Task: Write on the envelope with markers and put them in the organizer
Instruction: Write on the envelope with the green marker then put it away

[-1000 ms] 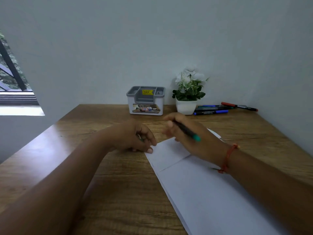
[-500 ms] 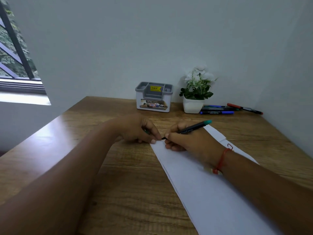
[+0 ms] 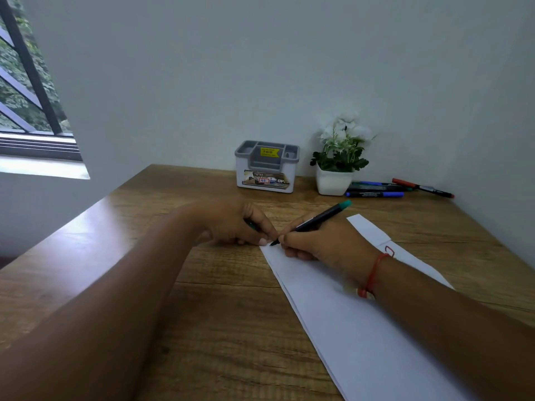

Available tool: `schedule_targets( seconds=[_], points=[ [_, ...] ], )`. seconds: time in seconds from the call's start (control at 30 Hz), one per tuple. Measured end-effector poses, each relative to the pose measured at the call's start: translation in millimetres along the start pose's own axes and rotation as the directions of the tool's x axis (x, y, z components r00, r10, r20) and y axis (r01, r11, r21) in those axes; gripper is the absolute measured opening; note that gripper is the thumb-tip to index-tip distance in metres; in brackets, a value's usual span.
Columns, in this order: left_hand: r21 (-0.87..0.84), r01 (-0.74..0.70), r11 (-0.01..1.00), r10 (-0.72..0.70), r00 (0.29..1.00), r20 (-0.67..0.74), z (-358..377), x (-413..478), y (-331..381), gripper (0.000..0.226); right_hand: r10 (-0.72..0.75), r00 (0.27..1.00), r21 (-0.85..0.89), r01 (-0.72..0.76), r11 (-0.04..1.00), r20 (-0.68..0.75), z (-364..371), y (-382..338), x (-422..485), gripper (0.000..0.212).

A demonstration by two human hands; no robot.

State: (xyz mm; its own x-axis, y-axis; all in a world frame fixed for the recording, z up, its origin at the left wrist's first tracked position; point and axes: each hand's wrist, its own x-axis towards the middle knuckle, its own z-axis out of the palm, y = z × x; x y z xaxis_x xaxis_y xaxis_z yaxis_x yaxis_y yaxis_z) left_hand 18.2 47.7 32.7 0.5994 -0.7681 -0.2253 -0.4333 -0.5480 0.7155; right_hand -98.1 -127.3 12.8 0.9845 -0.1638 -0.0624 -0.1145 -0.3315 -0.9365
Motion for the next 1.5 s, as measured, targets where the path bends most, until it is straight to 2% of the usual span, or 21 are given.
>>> schedule_targets(
  seconds=[0.97, 1.03, 1.17, 1.37, 1.47, 1.5],
  points=[
    [0.012, 0.012, 1.000, -0.012, 1.000, 0.020, -0.4, -0.8, 0.0, 0.021, -0.022, 1.000, -0.152, 0.021, 0.988, -0.004, 5.2, -0.8, 1.5, 0.010],
    [-0.014, 0.020, 1.000, -0.019, 1.000, 0.012, -0.4, -1.2, 0.4, 0.021, -0.024, 1.000, -0.125, 0.021, 0.992, -0.019, 5.9, -2.5, 0.9, 0.013],
    [0.012, 0.027, 1.000, -0.027, 1.000, 0.013, -0.9, -1.5, 2.2, 0.021, 0.043, 0.995, 0.060, -0.037, 0.997, -0.093, -1.1, -10.0, -1.4, 0.020],
    [-0.044, 0.023, 0.999, -0.024, 1.000, -0.005, 0.5, -2.0, 0.6, 0.018, 0.002, 1.000, 0.083, -0.004, 0.997, 0.021, -4.8, -25.7, -8.9, 0.008],
    [-0.095, 0.048, 0.994, -0.050, 0.998, -0.023, 1.1, -2.5, 1.0, 0.017, -0.042, 0.999, 0.041, 0.041, 0.998, 0.021, 0.8, -29.9, -3.4, 0.001],
    [-0.101, 0.051, 0.994, -0.055, 0.998, -0.030, 1.1, -3.0, 1.1, 0.017, -0.045, 0.999, 0.020, 0.045, 0.999, 0.017, 2.8, -26.5, -1.1, 0.005]
  ],
)
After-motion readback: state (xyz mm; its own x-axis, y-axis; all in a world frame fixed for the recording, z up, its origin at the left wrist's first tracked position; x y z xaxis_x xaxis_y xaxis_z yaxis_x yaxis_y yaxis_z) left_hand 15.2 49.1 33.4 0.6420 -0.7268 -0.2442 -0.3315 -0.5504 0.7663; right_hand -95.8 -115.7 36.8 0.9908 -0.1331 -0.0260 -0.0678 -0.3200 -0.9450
